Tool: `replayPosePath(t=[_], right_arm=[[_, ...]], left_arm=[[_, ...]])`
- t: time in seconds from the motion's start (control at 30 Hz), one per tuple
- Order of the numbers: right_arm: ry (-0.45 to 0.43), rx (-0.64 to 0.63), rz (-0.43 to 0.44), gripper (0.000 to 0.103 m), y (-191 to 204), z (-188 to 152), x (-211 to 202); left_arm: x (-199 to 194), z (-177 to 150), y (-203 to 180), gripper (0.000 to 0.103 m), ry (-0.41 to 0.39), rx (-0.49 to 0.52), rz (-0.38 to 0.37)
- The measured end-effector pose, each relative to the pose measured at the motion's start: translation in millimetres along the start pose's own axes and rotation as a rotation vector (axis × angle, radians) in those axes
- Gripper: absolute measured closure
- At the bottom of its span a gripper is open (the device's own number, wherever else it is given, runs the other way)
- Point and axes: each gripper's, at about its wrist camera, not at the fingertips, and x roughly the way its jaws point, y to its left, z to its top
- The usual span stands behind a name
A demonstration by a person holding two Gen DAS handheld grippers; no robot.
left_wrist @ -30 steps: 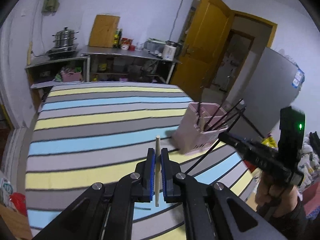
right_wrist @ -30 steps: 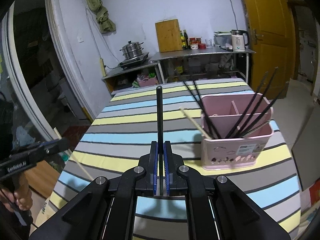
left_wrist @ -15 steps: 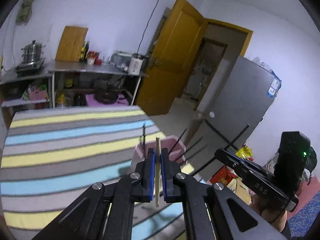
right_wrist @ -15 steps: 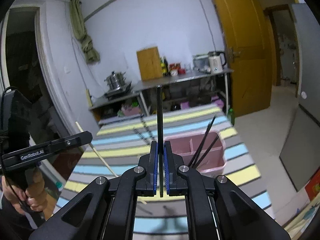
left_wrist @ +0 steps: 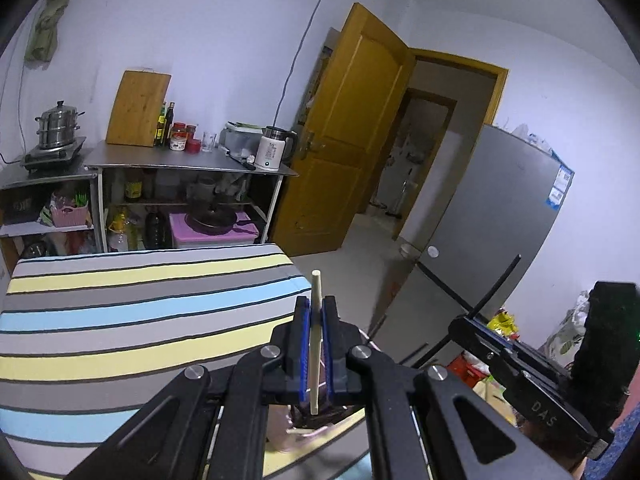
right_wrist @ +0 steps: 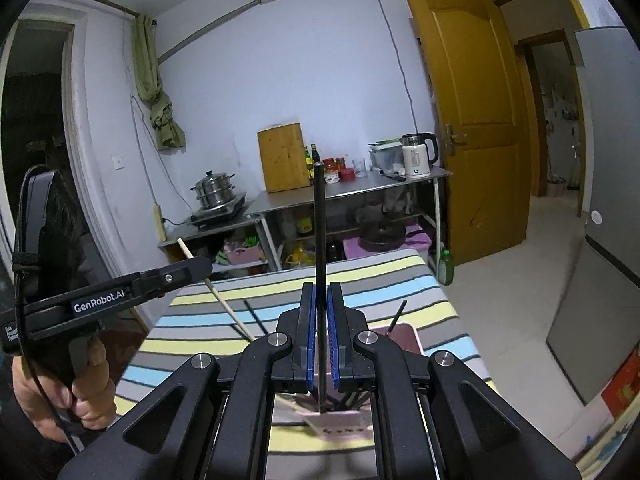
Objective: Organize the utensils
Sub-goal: 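Open the right tool over the holder while the left tool releases the wooden chopstick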
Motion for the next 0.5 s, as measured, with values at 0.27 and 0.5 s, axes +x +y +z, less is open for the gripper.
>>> replayPosePath(t=[0.27,0.5], right_arm=[[0.017,-0.008,-0.010,0.097,-6.5,-17.7,24.2],[0.048,-0.016,-0.019,0.097,-10.3,-36.8,37.1]], left_arm=[[38.1,-19.8,9.5,0.098,0.053,0.013,0.017],[51.9,-36.9,11.5,0.097,0.090,0.055,0.014]])
